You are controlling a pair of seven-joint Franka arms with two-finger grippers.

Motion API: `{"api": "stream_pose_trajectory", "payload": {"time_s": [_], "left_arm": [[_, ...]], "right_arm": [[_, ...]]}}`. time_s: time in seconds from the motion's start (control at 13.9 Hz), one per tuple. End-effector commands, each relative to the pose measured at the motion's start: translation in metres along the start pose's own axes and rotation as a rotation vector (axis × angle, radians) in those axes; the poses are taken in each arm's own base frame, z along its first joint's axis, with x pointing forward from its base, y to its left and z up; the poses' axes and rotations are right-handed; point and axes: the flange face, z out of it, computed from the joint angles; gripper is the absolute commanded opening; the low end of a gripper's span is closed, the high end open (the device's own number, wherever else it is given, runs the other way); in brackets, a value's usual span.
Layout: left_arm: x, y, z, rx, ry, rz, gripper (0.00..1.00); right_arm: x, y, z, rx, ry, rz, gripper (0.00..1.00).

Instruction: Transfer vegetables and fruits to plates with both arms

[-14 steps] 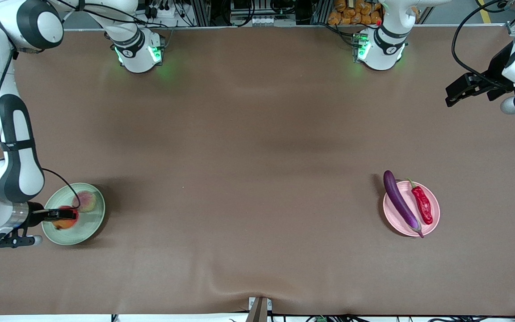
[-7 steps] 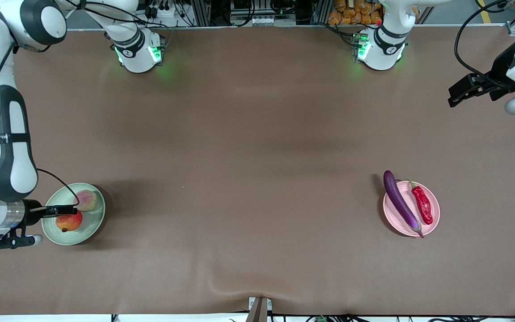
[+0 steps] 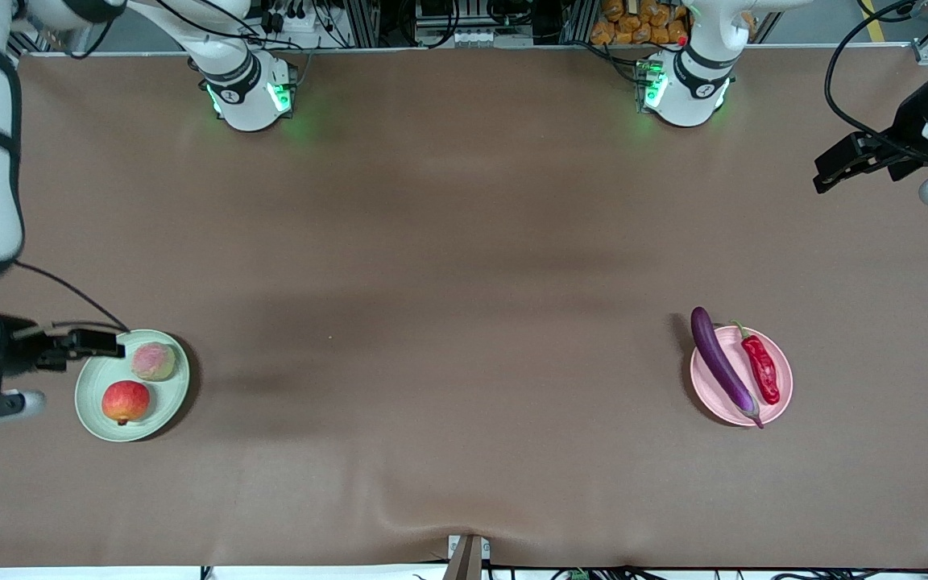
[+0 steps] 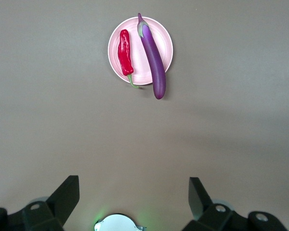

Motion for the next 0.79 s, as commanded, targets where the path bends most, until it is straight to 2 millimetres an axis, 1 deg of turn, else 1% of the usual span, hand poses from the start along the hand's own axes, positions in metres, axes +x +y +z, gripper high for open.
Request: {"api": "stream_pose_trajectory", "payload": {"time_s": [0.0,0.14,0.29,0.58,0.72], "left_arm": [[-0.007,-0.004,-0.007,0.020,0.016,0.005,1.00],[-0.007,-0.005,-0.008,0.020,0.017,0.006,1.00],[-0.007,-0.005,-0.007,0.020,0.016,0.005,1.00],[-0.008,-0.005,-0.008,0.021,0.016,0.005,1.00],[-0.009,-0.005,-0.009,0.020,0.018,0.006,1.00]], "right_arm": [[-0.034,-0.046,-0.026,-0.059,-0.039,0.095,1.00],[-0.067,-0.069,-0.040,-0.086,0.017,0.088,1.00],[-0.102,-0.084,-0.046,-0.108,0.059,0.078,1.00],[-0.145,-0.098,-0.086,-0.127,0.071,0.072,1.00],[-0.164,-0.100,-0.099,-0.136,0.049,0.051,1.00]]}}
